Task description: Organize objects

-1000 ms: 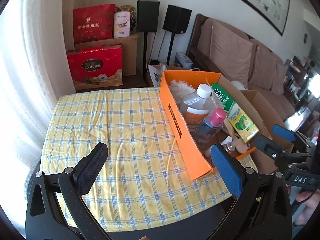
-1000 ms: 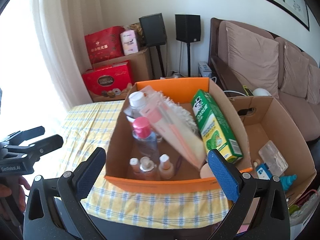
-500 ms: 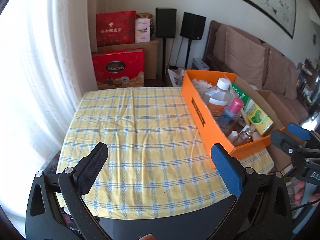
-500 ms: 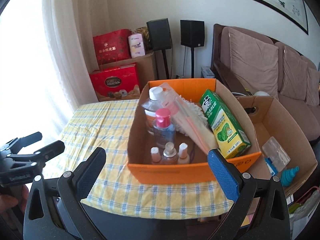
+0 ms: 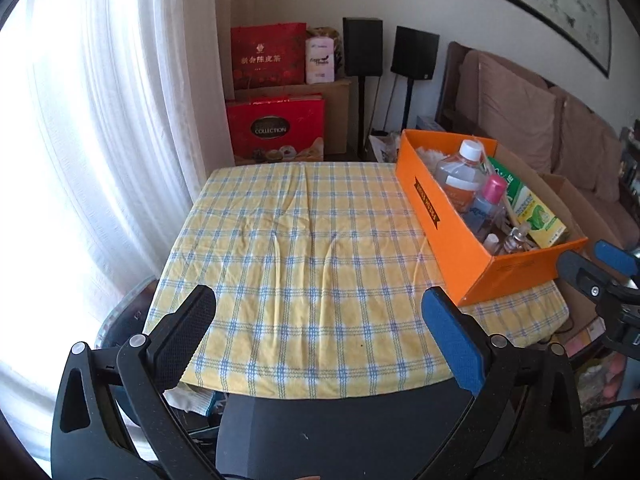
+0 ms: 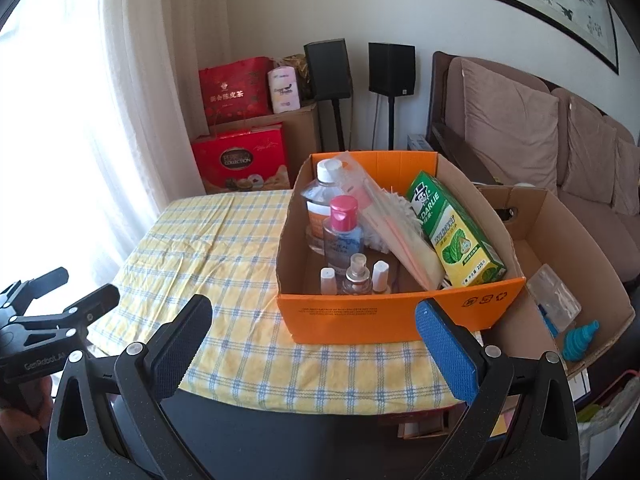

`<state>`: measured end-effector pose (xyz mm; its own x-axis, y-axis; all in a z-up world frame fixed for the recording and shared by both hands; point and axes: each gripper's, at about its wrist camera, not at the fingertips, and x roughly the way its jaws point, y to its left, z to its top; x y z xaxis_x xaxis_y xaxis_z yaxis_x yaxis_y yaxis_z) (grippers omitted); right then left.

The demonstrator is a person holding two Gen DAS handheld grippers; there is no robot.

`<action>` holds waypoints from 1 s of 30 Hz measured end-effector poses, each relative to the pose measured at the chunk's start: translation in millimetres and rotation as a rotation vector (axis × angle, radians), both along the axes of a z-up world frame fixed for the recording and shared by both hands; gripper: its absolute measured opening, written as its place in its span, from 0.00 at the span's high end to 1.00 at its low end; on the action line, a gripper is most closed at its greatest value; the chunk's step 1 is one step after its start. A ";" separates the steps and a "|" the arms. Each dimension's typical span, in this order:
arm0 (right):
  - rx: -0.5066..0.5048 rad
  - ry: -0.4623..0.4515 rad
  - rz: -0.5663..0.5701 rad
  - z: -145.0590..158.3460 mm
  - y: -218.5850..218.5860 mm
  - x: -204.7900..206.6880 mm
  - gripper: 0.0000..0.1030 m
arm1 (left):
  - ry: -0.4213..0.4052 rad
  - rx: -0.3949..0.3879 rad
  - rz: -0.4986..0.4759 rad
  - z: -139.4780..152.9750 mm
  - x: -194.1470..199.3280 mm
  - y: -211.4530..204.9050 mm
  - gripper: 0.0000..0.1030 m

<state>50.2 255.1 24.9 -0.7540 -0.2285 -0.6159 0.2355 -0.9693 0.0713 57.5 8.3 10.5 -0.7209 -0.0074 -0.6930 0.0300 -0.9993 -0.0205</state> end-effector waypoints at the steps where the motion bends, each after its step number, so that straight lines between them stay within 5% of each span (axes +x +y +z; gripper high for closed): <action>1: 0.004 0.001 0.002 -0.6 -1.3 1.2 0.00 | -0.009 0.011 -0.005 -1.1 2.7 -1.0 0.00; 30: 0.000 0.001 -0.012 -4.8 -4.7 20.4 0.00 | 0.025 0.032 0.031 6.3 28.1 -5.4 0.00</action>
<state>70.6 250.4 20.1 -0.7570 -0.2198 -0.6154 0.2243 -0.9719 0.0712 85.6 2.9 16.8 -0.7380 -0.0084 -0.6747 0.0603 -0.9967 -0.0535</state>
